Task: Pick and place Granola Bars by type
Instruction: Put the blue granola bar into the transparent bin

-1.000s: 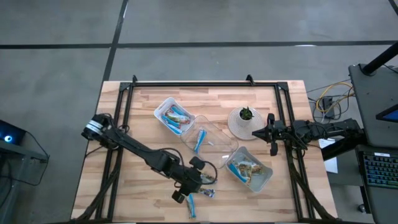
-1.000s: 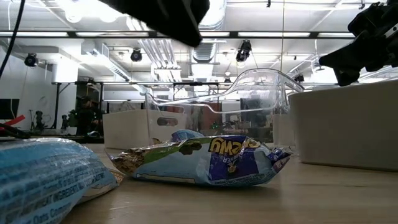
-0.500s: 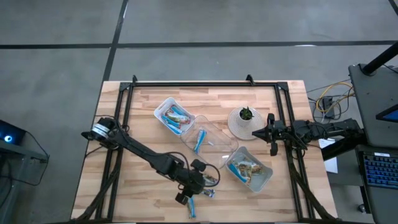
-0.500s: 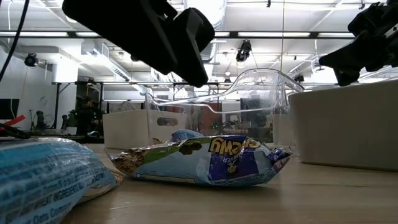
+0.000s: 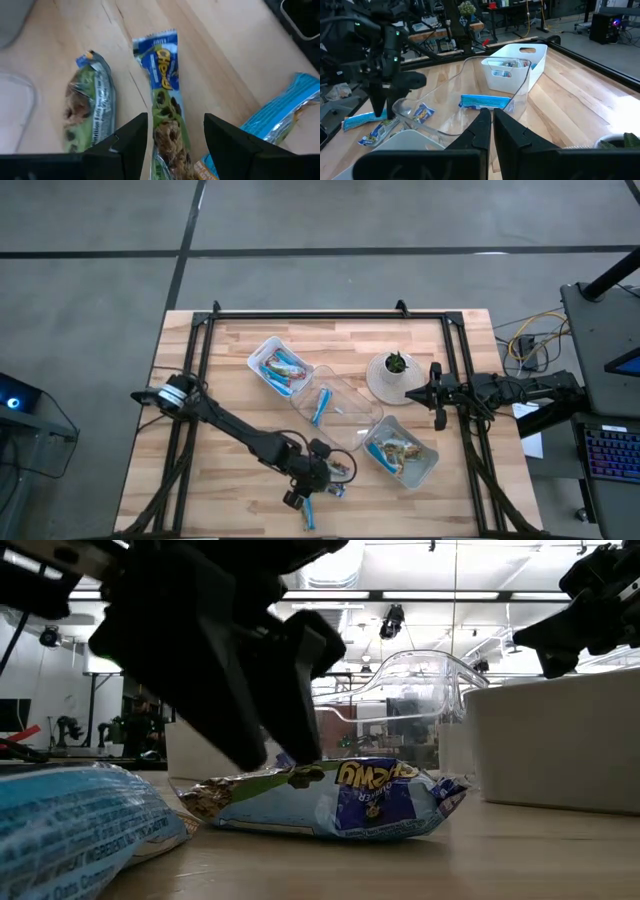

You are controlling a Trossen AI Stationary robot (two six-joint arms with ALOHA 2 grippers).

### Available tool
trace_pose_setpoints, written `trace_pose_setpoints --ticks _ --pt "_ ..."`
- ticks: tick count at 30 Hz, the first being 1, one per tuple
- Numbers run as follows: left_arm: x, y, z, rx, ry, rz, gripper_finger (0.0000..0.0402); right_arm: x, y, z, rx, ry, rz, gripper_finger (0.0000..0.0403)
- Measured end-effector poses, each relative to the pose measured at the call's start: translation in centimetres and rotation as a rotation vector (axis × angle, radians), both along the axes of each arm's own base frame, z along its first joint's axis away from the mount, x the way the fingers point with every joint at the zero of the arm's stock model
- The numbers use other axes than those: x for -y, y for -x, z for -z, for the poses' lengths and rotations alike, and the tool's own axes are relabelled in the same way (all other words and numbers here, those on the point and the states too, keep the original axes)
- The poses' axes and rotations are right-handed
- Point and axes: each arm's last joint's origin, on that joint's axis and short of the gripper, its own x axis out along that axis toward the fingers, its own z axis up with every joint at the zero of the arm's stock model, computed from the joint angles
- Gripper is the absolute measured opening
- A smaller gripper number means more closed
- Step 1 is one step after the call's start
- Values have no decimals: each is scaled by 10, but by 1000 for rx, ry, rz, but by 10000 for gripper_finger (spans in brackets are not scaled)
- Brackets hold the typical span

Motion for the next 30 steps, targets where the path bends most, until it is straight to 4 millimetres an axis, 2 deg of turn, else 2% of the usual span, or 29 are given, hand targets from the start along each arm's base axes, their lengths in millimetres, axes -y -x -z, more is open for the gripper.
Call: trace_pose_setpoints --ticks 20,30 --pt "2 -4 25 -37 -53 -22 177 0 0 0 -2 0 -1 13" --pt "2 -4 26 -44 -56 -23 165 0 0 0 -2 0 -1 13"
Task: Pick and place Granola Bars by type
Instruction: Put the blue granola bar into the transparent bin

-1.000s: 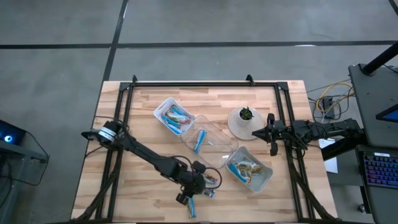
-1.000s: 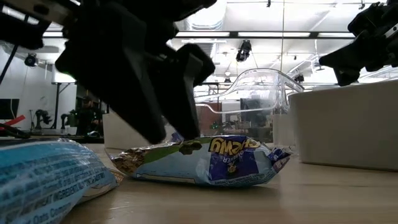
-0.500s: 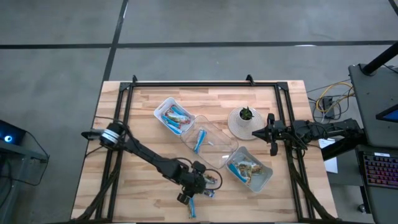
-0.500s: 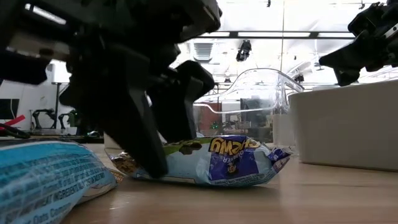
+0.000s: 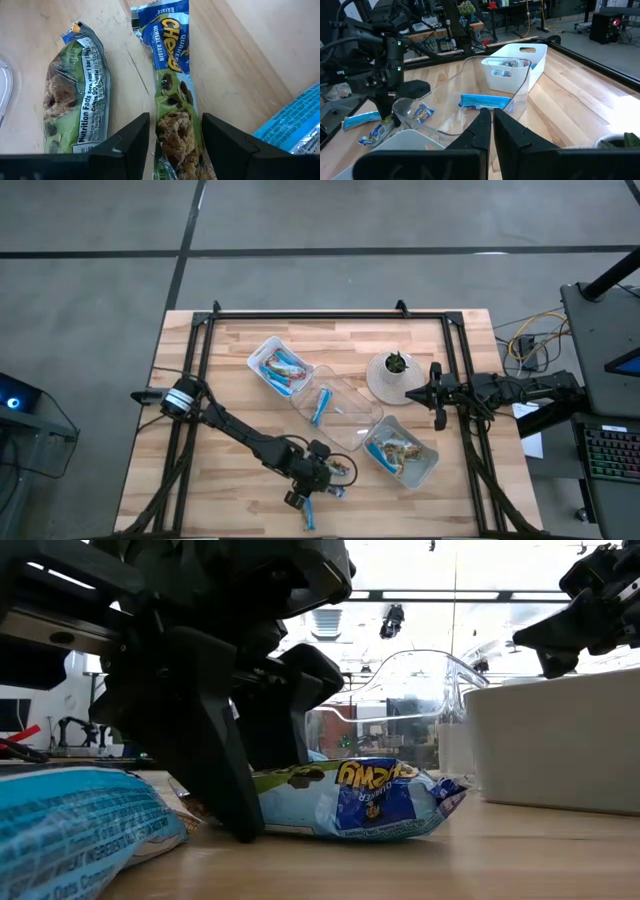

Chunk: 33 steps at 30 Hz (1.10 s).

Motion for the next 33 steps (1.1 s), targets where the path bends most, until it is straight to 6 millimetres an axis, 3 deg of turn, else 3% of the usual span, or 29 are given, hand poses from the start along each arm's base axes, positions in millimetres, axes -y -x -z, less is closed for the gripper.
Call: trace_pose_setpoints --ticks 16,33 --pt "0 2 1 -26 0 15 47 0 0 0 0 0 0 13" --pt "-1 2 0 -25 -1 16 37 0 0 0 0 0 0 13"
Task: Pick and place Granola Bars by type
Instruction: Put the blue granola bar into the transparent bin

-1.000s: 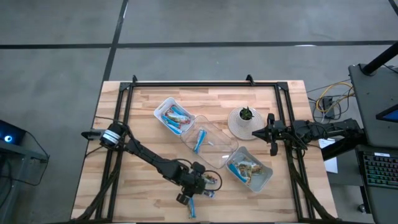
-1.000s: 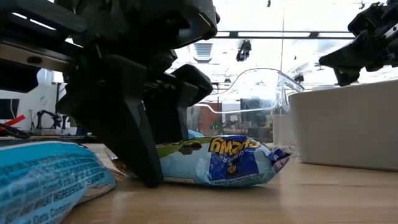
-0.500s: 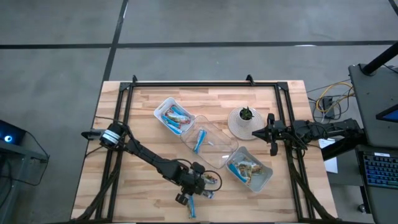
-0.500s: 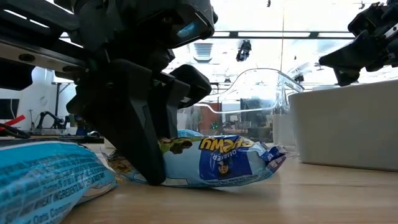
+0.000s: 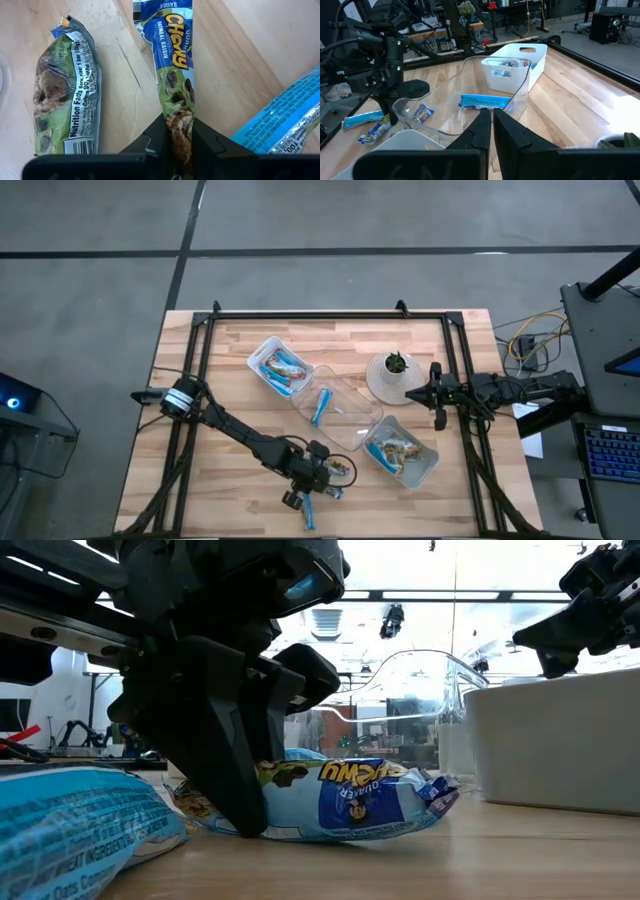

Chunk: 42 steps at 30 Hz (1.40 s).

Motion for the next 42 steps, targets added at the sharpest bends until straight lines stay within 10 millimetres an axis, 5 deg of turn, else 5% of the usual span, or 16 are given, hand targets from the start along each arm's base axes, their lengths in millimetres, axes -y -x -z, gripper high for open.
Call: trace_pose_setpoints --ticks 13,19,29,37,42 --pt "1 -9 -38 63 11 9 37 0 0 0 0 0 1 13" --pt "-4 -8 -83 97 30 0 37 0 0 0 -2 0 0 13" --pt "-62 -13 -161 183 91 -190 37 0 0 0 0 0 1 13" --pt "-101 -17 -184 197 106 -310 37 0 0 0 0 0 -1 13" --pt "-131 -22 -190 166 227 -551 37 0 0 0 0 0 0 13"
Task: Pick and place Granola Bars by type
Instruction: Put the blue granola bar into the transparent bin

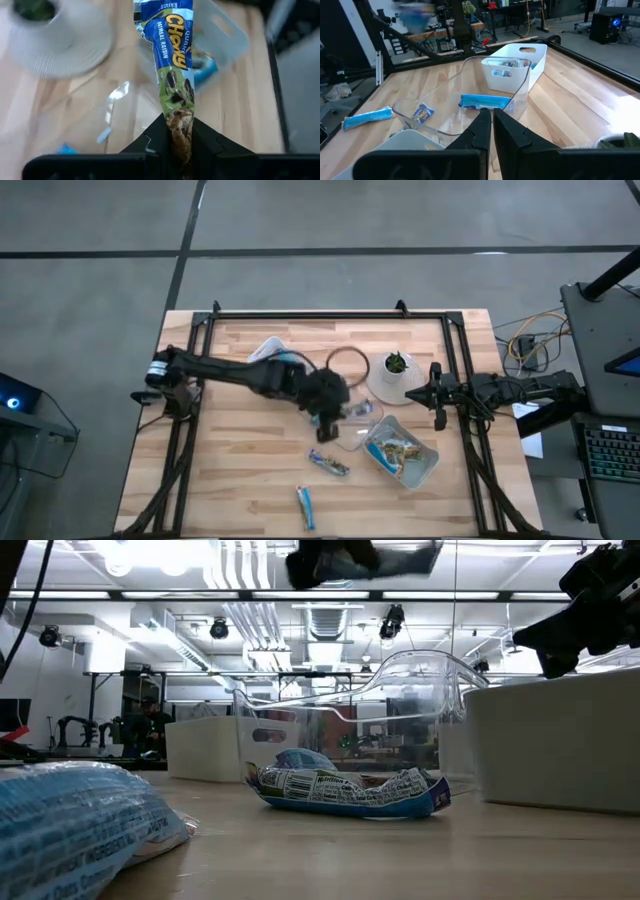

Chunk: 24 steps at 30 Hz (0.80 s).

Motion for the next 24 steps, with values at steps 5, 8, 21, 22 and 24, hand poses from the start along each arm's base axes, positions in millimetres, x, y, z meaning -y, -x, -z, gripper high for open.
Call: trace_pose_setpoints --ticks 5,8,21,22,24 --pt "-27 -3 1 -28 237 -312 37 0 0 0 0 0 0 13" --pt "-36 -3 3 -34 283 -382 37 0 0 0 0 0 0 13" --pt "-41 -5 53 -87 534 -656 37 0 0 0 0 0 0 13" --pt "-40 -5 58 -82 540 -654 37 0 0 0 0 0 0 13" --pt "-38 -6 67 -70 543 -644 37 0 0 0 0 0 0 13"
